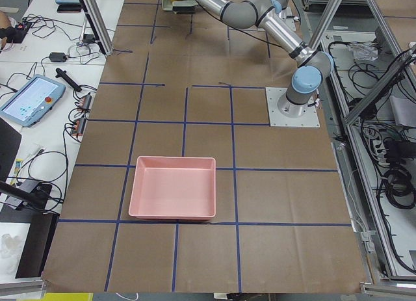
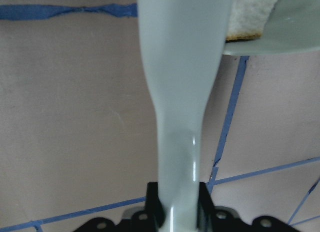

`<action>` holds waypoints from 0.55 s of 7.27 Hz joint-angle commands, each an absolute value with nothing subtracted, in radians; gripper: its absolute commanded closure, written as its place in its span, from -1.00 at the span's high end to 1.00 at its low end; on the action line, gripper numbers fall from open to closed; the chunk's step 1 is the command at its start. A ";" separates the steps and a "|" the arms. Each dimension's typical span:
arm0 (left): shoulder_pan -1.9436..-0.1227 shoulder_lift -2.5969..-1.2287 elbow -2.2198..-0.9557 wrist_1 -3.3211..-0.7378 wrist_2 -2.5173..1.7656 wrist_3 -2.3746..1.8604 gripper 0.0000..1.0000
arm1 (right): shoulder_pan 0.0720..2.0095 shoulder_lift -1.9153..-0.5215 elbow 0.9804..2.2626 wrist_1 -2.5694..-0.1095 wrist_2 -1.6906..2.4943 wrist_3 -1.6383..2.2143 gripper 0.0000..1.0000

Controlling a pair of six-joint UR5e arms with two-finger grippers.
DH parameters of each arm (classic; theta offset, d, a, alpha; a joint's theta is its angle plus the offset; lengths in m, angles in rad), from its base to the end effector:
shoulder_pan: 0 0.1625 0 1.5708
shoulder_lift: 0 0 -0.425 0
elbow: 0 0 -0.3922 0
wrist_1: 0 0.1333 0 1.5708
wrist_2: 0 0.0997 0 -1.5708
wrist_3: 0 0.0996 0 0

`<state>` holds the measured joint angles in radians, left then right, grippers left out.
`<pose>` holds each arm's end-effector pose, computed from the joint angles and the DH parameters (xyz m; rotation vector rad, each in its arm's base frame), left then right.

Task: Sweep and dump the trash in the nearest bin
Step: 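Sweep the bread and yellow object into the dustpan with the left gripper's brush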

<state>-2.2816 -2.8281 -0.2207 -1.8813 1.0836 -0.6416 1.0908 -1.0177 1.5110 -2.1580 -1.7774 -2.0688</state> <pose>-0.7060 -0.5443 0.2224 -0.0210 -2.8184 -0.6784 -0.2126 -0.6527 0.2507 2.1167 -2.0993 -0.2547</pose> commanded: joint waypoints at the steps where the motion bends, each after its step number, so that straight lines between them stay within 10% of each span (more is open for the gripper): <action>1: -2.281 -2.830 -0.221 -1.891 1.230 -0.679 -0.98 | 1.091 -1.017 1.511 -2.157 -1.772 -2.072 -1.00; 4: -2.281 -2.824 -0.222 -1.907 1.236 -0.770 -0.98 | 1.089 -1.017 1.509 -2.157 -1.755 -2.072 -1.00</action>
<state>-2.2810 -2.8200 -0.2214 -1.8956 1.2328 -0.7556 1.0902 -1.0166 1.5100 -2.1574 -1.7573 -2.0723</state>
